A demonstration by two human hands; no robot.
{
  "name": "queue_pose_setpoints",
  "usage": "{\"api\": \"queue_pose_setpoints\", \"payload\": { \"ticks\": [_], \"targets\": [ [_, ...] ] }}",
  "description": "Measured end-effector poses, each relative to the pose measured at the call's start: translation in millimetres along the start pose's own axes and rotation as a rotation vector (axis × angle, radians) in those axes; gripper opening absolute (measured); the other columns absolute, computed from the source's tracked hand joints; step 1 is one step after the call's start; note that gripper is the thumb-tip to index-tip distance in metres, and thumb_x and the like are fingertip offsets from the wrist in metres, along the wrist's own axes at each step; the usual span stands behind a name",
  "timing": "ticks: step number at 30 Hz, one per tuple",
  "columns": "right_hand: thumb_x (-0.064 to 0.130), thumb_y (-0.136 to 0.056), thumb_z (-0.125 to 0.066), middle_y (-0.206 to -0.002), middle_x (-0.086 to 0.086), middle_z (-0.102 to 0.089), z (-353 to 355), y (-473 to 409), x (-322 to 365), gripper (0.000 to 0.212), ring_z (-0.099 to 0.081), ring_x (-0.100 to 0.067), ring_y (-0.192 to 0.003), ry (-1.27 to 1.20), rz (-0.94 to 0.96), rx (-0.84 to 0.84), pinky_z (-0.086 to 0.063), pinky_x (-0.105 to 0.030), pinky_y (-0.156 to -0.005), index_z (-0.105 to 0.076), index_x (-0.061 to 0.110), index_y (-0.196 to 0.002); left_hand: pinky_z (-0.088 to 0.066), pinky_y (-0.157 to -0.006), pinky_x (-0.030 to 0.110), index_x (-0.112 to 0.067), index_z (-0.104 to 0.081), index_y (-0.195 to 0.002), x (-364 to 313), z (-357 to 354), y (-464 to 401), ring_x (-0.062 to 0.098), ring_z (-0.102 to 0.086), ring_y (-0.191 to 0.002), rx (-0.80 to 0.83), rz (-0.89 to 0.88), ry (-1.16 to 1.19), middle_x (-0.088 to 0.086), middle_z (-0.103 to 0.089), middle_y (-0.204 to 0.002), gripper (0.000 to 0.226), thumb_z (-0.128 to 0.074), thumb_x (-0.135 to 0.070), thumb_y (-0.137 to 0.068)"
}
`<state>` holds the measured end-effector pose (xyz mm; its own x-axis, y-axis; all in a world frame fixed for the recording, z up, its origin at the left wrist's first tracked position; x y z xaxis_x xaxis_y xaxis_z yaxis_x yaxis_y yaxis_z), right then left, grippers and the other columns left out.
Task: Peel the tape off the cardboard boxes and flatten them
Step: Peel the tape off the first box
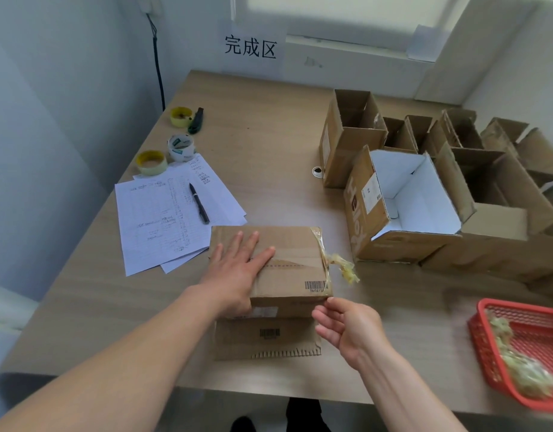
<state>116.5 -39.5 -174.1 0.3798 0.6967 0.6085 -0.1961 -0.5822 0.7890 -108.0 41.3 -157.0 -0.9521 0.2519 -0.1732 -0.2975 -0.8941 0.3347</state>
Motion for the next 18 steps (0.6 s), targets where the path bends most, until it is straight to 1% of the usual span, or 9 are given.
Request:
{"api": "queue_pose_setpoints", "payload": {
  "ticks": [4,10,13,18],
  "targets": [
    [0.007,-0.094,-0.06,-0.07,-0.013,-0.072,-1,1,-4,0.011,-0.068,-0.017,-0.054,-0.033,0.004,-0.002,-0.055,-0.029,-0.043,-0.065,-0.003,-0.096,0.022,-0.109,0.042,-0.049,0.017,-0.149,0,0,1,0.014,0.04,-0.137,-0.012,0.001,0.0,-0.011,0.035,-0.158,0.124,-0.079,-0.025,-0.074],
    [0.006,-0.088,-0.058,-0.061,-0.007,-0.067,-4,0,-9,0.008,-0.061,-0.013,-0.047,-0.078,-0.011,-0.062,-0.053,-0.028,-0.047,-0.065,0.004,-0.084,0.022,-0.11,0.042,-0.047,0.015,-0.151,-1,2,2,0.019,0.036,-0.144,-0.022,0.007,-0.008,-0.01,0.035,-0.158,0.122,-0.077,-0.022,-0.075],
    [0.005,-0.084,-0.055,-0.057,-0.006,-0.064,-4,0,-8,0.01,-0.059,-0.012,-0.046,-0.108,-0.015,-0.093,-0.052,-0.028,-0.048,-0.063,0.006,-0.078,0.022,-0.11,0.042,-0.046,0.014,-0.152,-2,3,3,0.02,0.035,-0.145,-0.017,0.004,-0.004,-0.009,0.034,-0.159,0.12,-0.076,-0.023,-0.077],
    [0.004,-0.082,-0.054,-0.057,-0.005,-0.064,3,4,5,0.008,-0.059,-0.013,-0.05,-0.148,0.037,-0.114,-0.052,-0.03,-0.048,-0.061,0.006,-0.078,0.019,-0.115,0.045,-0.045,0.013,-0.153,-3,3,4,0.022,0.034,-0.146,-0.009,-0.002,-0.004,-0.007,0.034,-0.159,0.118,-0.076,-0.026,-0.078]
  ]
}}
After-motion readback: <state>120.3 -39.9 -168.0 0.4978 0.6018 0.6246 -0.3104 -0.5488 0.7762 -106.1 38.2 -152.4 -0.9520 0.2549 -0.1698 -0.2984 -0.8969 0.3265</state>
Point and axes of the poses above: each hand's wrist, its own y-axis away from the middle knuckle, its own z-axis out of the back of the hand, x = y × z, the point moved 7 cm from there along -y, towards the middle knuckle
